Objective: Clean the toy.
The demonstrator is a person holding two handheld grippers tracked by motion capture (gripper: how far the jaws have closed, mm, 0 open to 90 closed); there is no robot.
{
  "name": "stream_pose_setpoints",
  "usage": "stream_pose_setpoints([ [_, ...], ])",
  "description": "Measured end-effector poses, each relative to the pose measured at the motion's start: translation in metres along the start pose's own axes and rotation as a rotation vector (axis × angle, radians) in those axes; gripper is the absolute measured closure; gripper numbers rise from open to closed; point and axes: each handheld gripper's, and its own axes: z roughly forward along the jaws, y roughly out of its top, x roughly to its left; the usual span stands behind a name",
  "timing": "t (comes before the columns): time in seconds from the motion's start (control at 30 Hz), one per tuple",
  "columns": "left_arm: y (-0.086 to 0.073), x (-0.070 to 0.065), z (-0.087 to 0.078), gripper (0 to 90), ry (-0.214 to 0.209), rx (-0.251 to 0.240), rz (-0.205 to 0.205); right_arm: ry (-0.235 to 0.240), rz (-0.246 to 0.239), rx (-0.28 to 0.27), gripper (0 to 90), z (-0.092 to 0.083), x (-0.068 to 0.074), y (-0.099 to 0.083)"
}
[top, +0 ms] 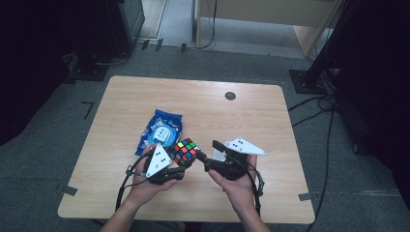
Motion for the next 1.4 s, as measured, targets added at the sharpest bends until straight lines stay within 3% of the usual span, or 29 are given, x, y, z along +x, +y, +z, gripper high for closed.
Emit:
stream_pose_setpoints([
  [0.07,-0.001,-0.002,0.001,33.9,-0.003,0.002,0.003,0.023,0.015,0.007,26.5,0.002,0.004,0.000],
  [0.43,0.000,-0.014,0.006,33.9,-0.020,-0.011,0.029,0.014,0.025,0.098,25.5,0.023,0.010,-0.010],
  [0.6,-0.001,-0.017,0.007,33.9,-0.021,-0.013,0.050,0.020,0.042,0.111,31.9,0.025,0.010,-0.013],
  [0.73,-0.001,-0.017,0.007,33.8,-0.027,-0.016,0.043,0.021,0.043,0.104,33.4,0.025,0.011,-0.013],
  [0.8,-0.002,-0.015,0.007,33.8,-0.041,-0.016,0.033,0.017,0.033,0.100,34.2,0.025,0.012,-0.013],
  [0.93,-0.002,-0.016,0.008,33.5,-0.041,-0.005,0.041,-0.027,-0.054,0.098,34.3,0.025,0.019,-0.014],
  [1.07,-0.002,-0.016,0.009,33.0,-0.037,-0.004,0.039,-0.048,-0.097,0.098,34.3,0.025,0.021,-0.015],
  [1.4,-0.001,-0.017,0.010,30.7,-0.032,-0.009,0.055,-0.031,-0.111,0.110,34.3,0.025,0.026,-0.015],
])
